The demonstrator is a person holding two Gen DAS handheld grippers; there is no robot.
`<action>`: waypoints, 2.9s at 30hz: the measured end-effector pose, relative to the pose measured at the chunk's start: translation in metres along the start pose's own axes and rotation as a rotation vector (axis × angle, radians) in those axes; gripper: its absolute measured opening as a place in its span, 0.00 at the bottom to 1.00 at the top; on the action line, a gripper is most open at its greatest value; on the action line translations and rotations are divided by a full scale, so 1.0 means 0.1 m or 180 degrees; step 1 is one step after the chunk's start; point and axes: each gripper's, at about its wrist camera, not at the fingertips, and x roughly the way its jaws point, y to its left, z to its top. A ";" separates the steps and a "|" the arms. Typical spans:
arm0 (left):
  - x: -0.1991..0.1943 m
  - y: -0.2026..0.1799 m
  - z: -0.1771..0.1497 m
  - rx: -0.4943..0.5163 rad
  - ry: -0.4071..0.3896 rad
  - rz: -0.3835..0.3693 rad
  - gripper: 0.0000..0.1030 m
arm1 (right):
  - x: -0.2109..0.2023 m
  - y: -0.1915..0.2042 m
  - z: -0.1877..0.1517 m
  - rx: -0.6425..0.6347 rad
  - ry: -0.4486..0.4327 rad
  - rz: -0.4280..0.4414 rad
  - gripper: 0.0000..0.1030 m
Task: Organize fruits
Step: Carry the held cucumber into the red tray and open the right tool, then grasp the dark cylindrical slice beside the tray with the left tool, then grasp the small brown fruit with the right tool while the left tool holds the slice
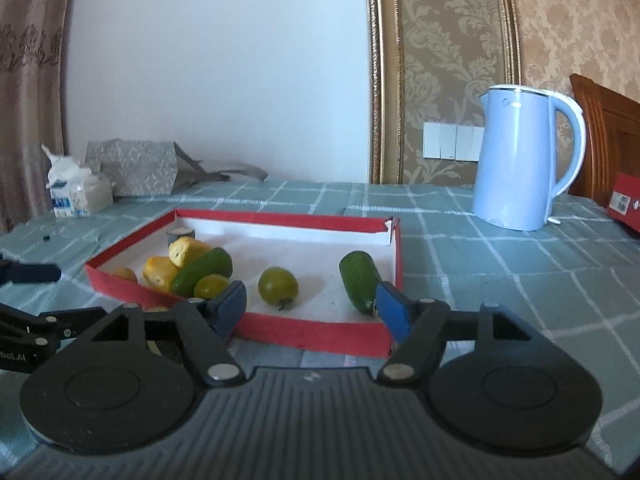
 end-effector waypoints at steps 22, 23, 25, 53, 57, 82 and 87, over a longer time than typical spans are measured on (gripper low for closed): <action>0.38 -0.41 0.05 0.0165 0.0539 -0.0217 0.63 | 0.02 -0.11 0.00 0.0162 0.0133 -0.0039 0.69; 0.40 -0.41 0.05 0.0159 0.0579 -0.0230 0.60 | 0.02 -0.10 0.00 0.0160 0.0143 -0.0037 0.70; 0.42 -0.41 0.06 0.0109 0.0590 -0.0266 0.56 | 0.03 -0.11 0.00 0.0171 0.0160 -0.0038 0.72; 0.41 -0.30 0.06 -0.0063 0.0589 -0.0409 0.33 | 0.09 -0.05 -0.04 0.0069 0.0279 -0.0039 0.77; 0.33 -0.27 0.03 -0.0059 0.0558 -0.0436 0.33 | 0.10 -0.02 -0.04 0.0046 0.0289 0.0046 0.77; 0.13 0.47 -0.09 -0.0524 0.0508 -0.0013 0.33 | 0.41 0.48 -0.08 -0.0215 0.0662 0.0548 0.63; 0.16 0.44 -0.11 -0.0479 0.0548 -0.0051 0.33 | 0.48 0.58 -0.08 -0.0273 0.0705 0.0508 0.55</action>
